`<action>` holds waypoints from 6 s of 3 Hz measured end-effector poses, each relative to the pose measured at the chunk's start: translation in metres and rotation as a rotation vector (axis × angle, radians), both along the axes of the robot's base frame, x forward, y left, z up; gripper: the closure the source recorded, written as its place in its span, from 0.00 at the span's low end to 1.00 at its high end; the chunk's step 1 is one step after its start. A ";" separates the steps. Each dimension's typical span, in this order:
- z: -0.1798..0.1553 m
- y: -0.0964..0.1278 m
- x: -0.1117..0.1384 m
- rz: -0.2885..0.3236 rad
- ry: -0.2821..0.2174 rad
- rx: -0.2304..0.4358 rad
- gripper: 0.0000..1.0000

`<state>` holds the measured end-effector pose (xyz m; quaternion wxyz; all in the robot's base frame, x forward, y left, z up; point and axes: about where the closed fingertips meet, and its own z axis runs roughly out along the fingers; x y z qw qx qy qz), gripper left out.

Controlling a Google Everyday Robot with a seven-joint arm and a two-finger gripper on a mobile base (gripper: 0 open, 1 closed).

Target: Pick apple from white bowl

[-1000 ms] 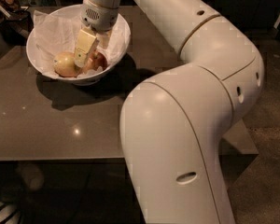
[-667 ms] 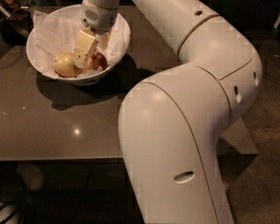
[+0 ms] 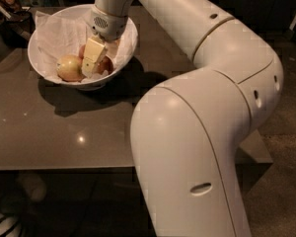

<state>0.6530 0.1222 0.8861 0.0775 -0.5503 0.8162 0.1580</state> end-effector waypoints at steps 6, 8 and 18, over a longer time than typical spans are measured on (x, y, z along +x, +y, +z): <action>-0.012 0.002 0.003 0.022 -0.011 0.032 0.67; -0.012 0.002 0.003 0.022 -0.011 0.032 1.00; 0.063 -0.015 -0.019 0.032 -0.244 0.135 1.00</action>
Offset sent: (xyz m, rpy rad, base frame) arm -0.0104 -0.0109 -0.0075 -0.0288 0.0533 0.0226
